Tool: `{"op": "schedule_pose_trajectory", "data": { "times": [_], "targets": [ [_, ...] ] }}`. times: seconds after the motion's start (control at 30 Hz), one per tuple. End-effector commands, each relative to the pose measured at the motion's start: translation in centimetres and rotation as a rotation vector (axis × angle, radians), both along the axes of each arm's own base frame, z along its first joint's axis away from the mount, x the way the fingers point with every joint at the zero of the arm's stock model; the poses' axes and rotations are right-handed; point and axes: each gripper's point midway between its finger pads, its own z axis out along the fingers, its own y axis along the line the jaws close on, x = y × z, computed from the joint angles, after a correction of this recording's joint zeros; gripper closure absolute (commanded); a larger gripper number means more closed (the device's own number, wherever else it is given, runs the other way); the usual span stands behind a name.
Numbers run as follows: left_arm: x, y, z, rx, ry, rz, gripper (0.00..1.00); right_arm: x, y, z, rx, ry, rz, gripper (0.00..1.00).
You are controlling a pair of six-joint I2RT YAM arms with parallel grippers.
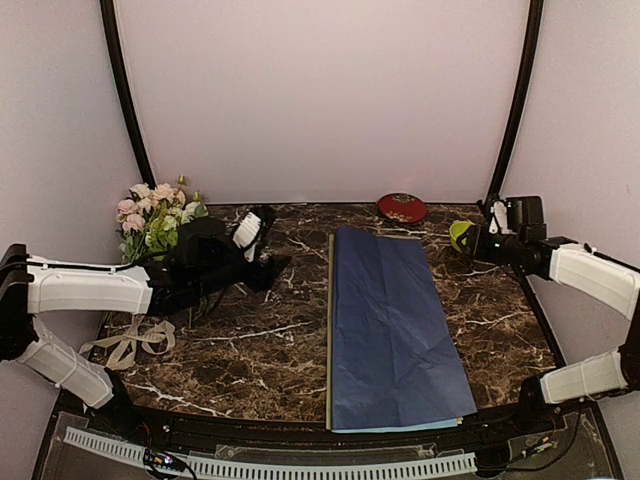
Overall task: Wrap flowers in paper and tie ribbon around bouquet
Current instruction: Pick up the folded wrapping paper from the center of the board.
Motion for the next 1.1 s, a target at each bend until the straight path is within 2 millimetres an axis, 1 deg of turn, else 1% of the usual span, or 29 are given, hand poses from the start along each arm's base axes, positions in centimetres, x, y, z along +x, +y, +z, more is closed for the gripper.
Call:
{"op": "schedule_pose_trajectory", "data": {
  "times": [0.0, 0.07, 0.13, 0.23, 0.27, 0.37, 0.47, 0.6, 0.73, 0.83, 1.07],
  "targets": [
    [-5.2, -5.8, -4.6, 0.212, 0.005, -0.234, 0.32, -7.1, 1.9, -7.2, 0.076, 0.439, 0.055, 0.42],
    [-7.0, -8.0, -6.2, 0.270, 0.003, -0.321, 0.31, -9.4, 3.0, -8.6, 0.094, 0.515, 0.084, 0.40],
    [-8.2, -9.6, -7.8, 0.297, 0.034, -0.382, 0.31, -11.3, 3.1, -9.9, 0.071, 0.571, 0.069, 0.37],
    [-8.7, -10.9, -9.3, 0.301, 0.064, -0.415, 0.31, -13.8, 2.8, -11.5, 0.062, 0.657, 0.038, 0.35],
    [-8.8, -11.1, -9.8, 0.304, 0.076, -0.420, 0.31, -14.5, 3.0, -11.8, 0.075, 0.675, 0.041, 0.35],
    [-9.2, -11.9, -10.9, 0.299, 0.104, -0.443, 0.31, -16.6, 4.6, -12.7, 0.130, 0.725, 0.080, 0.35],
    [-9.6, -12.3, -12.1, 0.324, 0.125, -0.456, 0.31, -18.3, 4.9, -13.7, 0.124, 0.772, 0.081, 0.33],
    [-9.8, -12.3, -13.0, 0.347, 0.143, -0.456, 0.31, -19.7, 5.4, -14.2, 0.152, 0.800, 0.085, 0.34],
    [-10.0, -11.9, -13.8, 0.366, 0.158, -0.451, 0.31, -20.5, 7.0, -13.8, 0.258, 0.804, 0.144, 0.40],
    [-9.9, -11.8, -14.3, 0.374, 0.166, -0.445, 0.31, -20.6, 7.8, -13.4, 0.322, 0.800, 0.161, 0.48],
    [-10.3, -11.7, -14.8, 0.368, 0.190, -0.452, 0.31, -20.4, 9.1, -11.6, 0.409, 0.763, 0.204, 0.72]
  ]
}}
